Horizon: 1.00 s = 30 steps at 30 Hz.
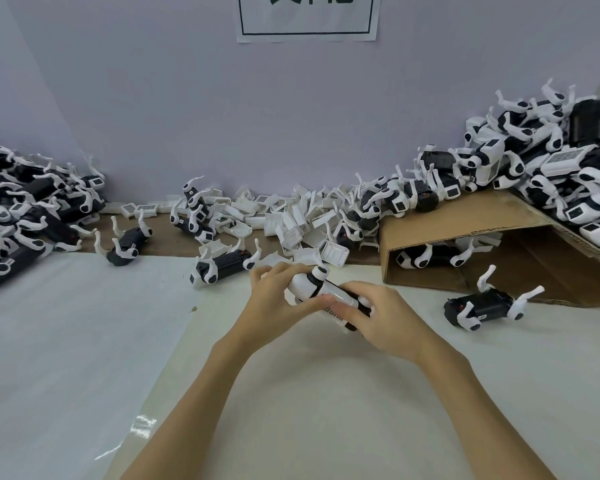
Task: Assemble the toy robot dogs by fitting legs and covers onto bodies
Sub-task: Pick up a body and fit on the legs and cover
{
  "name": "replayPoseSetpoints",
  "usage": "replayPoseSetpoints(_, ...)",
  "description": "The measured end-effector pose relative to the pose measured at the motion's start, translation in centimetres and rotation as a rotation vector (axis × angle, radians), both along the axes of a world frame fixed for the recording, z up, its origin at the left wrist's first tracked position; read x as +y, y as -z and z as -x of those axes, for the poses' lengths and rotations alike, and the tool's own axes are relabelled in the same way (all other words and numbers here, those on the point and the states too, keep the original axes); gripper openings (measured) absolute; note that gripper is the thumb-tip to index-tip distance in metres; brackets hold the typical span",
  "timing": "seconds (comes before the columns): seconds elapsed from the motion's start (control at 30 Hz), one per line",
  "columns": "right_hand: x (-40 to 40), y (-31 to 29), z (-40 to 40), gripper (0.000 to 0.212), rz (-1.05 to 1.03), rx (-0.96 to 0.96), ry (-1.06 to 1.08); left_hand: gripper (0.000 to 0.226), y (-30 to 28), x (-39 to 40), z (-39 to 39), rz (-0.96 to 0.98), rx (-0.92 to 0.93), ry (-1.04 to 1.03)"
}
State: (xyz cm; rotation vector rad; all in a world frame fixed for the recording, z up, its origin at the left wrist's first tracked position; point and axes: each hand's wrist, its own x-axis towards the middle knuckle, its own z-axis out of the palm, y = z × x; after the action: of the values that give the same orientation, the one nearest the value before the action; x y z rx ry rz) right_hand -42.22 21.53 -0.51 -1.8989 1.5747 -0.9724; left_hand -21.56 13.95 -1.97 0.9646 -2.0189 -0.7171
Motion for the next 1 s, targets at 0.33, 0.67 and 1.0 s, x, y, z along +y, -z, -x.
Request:
replayPoseSetpoints(0.33, -0.4, -0.1, -0.4, 0.04, -0.281, -0.64, -0.056, 0.043, -1.1, 1.4, 1.5, -0.06, 0.298, 0.027)
replayPoseSetpoints(0.67, -0.3, 1.2, -4.3, 0.05, 0.264, 0.376, 0.169, 0.057, -0.7, 0.2, 1.4, -0.227, 0.26, -0.304)
replayPoseSetpoints(1.0, -0.6, 1.3, -1.7, 0.041, 0.335, 0.205, 0.325, 0.043, -0.9, 1.6, 2.5, -0.345, 0.389, 0.003)
